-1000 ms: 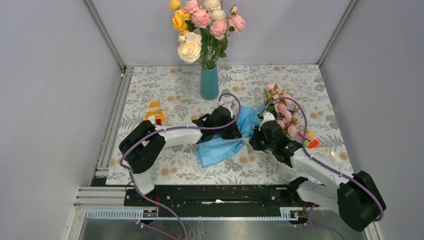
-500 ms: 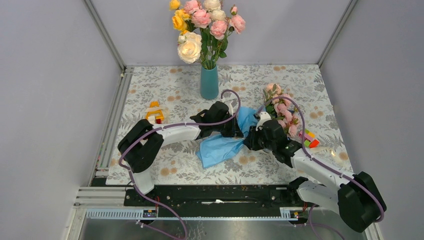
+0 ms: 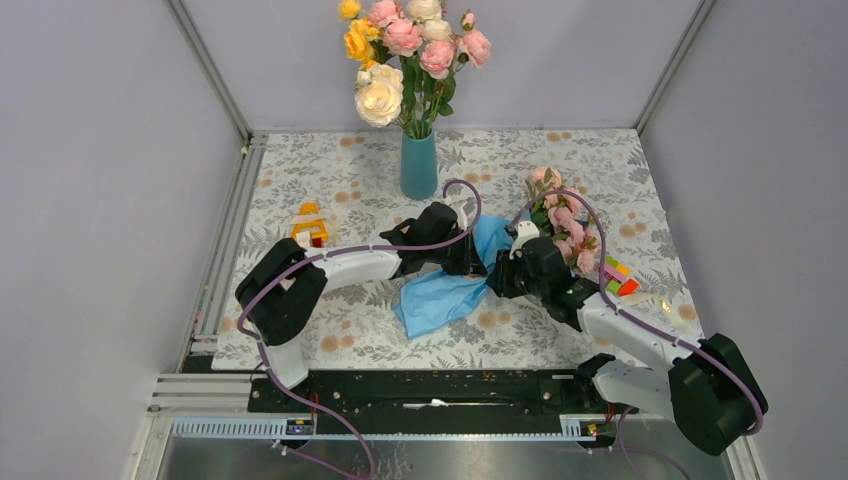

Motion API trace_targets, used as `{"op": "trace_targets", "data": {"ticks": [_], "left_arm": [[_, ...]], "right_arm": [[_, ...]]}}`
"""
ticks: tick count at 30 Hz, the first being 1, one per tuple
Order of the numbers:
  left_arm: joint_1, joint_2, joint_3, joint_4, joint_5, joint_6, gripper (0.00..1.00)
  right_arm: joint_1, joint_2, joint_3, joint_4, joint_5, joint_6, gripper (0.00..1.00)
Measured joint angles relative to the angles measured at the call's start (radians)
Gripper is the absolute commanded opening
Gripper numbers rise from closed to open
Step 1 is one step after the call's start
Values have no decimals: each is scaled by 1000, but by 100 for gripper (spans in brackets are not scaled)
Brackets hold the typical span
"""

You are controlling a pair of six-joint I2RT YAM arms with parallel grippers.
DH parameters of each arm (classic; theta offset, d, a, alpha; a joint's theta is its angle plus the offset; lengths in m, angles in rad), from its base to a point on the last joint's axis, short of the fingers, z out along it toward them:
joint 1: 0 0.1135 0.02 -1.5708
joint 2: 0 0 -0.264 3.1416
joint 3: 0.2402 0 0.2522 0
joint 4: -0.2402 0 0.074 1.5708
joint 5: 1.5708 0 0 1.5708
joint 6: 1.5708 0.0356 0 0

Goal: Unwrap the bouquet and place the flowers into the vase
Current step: Untie the ribbon from the wrapping paper.

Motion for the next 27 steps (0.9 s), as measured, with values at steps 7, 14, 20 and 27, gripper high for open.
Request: {"op": "trace_targets", "data": {"ticks": [7, 14, 20, 27], "left_arm": [[1, 0, 5, -10, 2, 0, 0], [9, 0, 7, -13, 3, 0, 0], [9, 0, 16, -11, 3, -1, 0], [9, 0, 18, -7, -33, -5, 7]], "right_arm": [[0, 47, 5, 25, 8, -11, 32], [0, 87, 23, 45, 9, -20, 21], [8, 111, 31, 78, 12, -21, 0], [20, 91, 31, 74, 111, 30, 0]]}}
